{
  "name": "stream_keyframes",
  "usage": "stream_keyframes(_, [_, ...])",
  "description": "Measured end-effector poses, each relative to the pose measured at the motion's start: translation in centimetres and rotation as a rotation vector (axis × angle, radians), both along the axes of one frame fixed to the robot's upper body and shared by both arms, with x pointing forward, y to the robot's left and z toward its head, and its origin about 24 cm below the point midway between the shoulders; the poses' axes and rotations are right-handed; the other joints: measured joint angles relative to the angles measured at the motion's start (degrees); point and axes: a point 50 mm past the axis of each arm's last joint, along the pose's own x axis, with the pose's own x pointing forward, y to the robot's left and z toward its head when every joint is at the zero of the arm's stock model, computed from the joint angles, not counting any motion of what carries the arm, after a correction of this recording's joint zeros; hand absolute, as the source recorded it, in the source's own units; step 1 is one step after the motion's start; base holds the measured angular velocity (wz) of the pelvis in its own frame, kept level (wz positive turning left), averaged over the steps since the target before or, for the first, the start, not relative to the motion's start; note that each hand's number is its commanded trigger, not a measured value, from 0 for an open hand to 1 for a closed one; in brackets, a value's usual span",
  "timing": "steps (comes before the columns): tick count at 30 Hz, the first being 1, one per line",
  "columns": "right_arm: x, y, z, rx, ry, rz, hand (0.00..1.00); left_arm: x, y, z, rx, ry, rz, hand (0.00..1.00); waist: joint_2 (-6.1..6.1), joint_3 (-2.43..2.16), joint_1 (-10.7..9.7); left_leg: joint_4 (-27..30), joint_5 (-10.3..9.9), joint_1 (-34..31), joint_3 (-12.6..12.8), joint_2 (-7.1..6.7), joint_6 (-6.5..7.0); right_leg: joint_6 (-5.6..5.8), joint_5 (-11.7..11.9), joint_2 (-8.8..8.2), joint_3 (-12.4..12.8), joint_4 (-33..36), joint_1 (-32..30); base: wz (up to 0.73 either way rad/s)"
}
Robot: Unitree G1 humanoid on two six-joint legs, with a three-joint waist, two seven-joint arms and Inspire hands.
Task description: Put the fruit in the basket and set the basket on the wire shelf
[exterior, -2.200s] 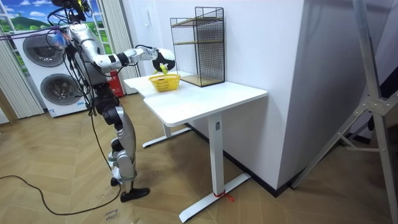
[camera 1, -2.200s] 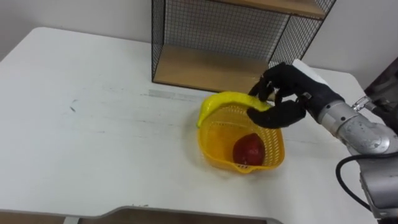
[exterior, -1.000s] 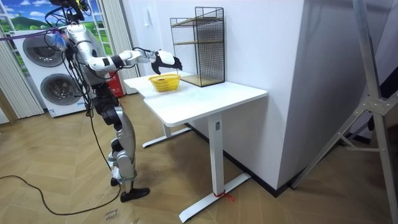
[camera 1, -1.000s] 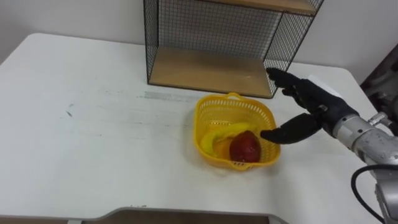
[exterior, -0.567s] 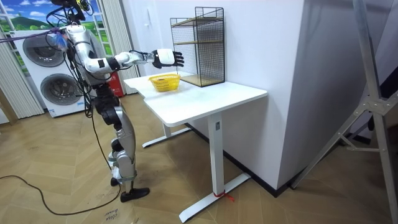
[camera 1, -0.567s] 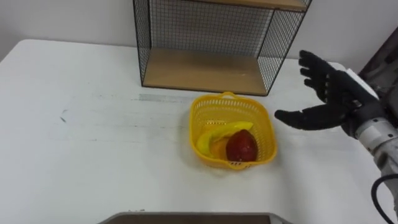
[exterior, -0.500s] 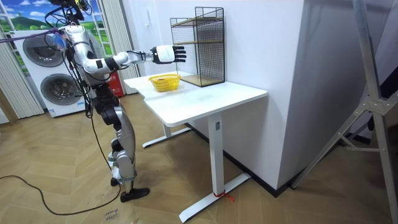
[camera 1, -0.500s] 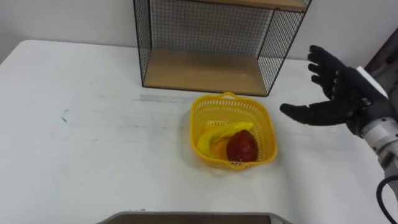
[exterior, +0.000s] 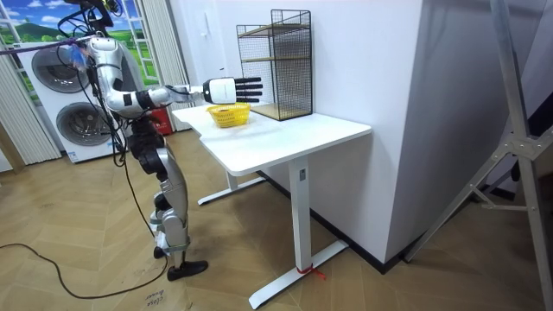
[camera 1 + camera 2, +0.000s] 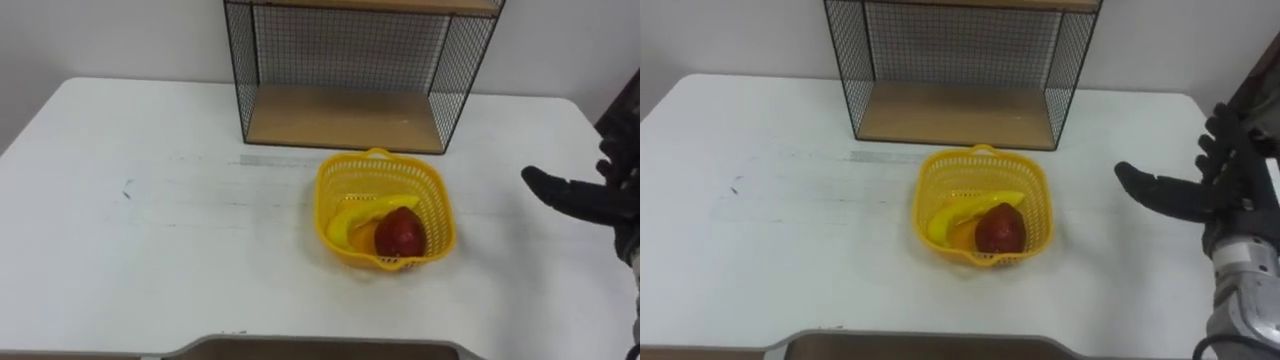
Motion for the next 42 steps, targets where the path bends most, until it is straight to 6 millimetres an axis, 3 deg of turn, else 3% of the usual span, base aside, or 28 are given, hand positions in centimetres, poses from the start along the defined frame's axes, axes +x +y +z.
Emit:
stream_keyframes(6, [-0.6, -0.6, 0.2, -0.016, -0.022, -0.056, 0.00, 3.1, 0.3, 8.5, 0.449, -0.026, -0.078, 0.00, 0.13, 0.00, -1.0, 0.5, 0.0, -0.8, -0.7, -0.15, 0.03, 0.03, 0.0, -0.12, -0.3, 0.0, 0.0, 0.02])
stream_keyframes(9, [-0.9, -0.3, 0.6, -0.026, -0.041, -0.047, 0.00, 4.2, -0.6, 10.7, 0.581, -0.035, -0.136, 0.00, 0.33, 0.05, -1.7, 0.5, 0.0, -0.8, -0.8, -0.13, 0.03, 0.04, 0.0, -0.13, -0.5, -0.1, 0.0, 0.01])
stream_keyframes(14, [-0.8, 0.3, 0.2, 0.010, -0.054, -0.023, 0.00, 6.7, -2.9, 12.3, 0.705, -0.044, -0.311, 0.00, 0.36, 0.24, -2.3, 0.6, 0.0, -0.8, -0.9, -0.11, 0.03, 0.03, 0.0, -0.20, -0.7, -0.1, 0.1, 0.01])
stream_keyframes(19, [-0.6, 0.9, -0.3, 0.029, -0.042, 0.025, 0.00, 9.1, -4.9, 12.1, 0.718, -0.079, -0.523, 0.00, 0.57, 0.82, -3.5, 0.8, 0.0, -0.8, -1.9, -0.16, 0.03, 0.03, 0.0, -0.20, -1.5, -1.0, 1.0, 0.08])
stream_keyframes(27, [0.5, 3.9, -1.9, 0.117, -0.015, 0.163, 0.00, 13.9, -10.5, 11.2, 0.628, -0.263, -1.024, 0.00, -0.37, 1.49, -4.7, 0.8, 0.0, -0.8, -1.5, -0.11, 0.02, 0.02, 0.0, -0.15, -1.4, -0.9, 0.9, 0.00])
stream_keyframes(36, [0.9, 5.2, -3.3, 0.166, 0.034, 0.247, 0.00, 15.6, -14.3, 8.6, 0.366, -0.433, -1.321, 0.00, -0.88, 1.36, -5.7, 0.7, 0.0, 0.1, 0.0, 0.01, 0.02, -0.02, 0.1, 0.07, -0.1, -0.9, 0.8, -0.09])
stream_keyframes(42, [1.5, 6.1, -3.5, 0.196, 0.029, 0.277, 0.00, 16.4, -16.1, 6.5, 0.252, -0.436, -1.446, 0.00, -1.08, 1.45, -5.7, 0.7, 0.0, 0.6, 0.2, 0.02, 0.02, -0.02, 0.1, 0.05, 0.1, -0.1, 0.7, -0.02])
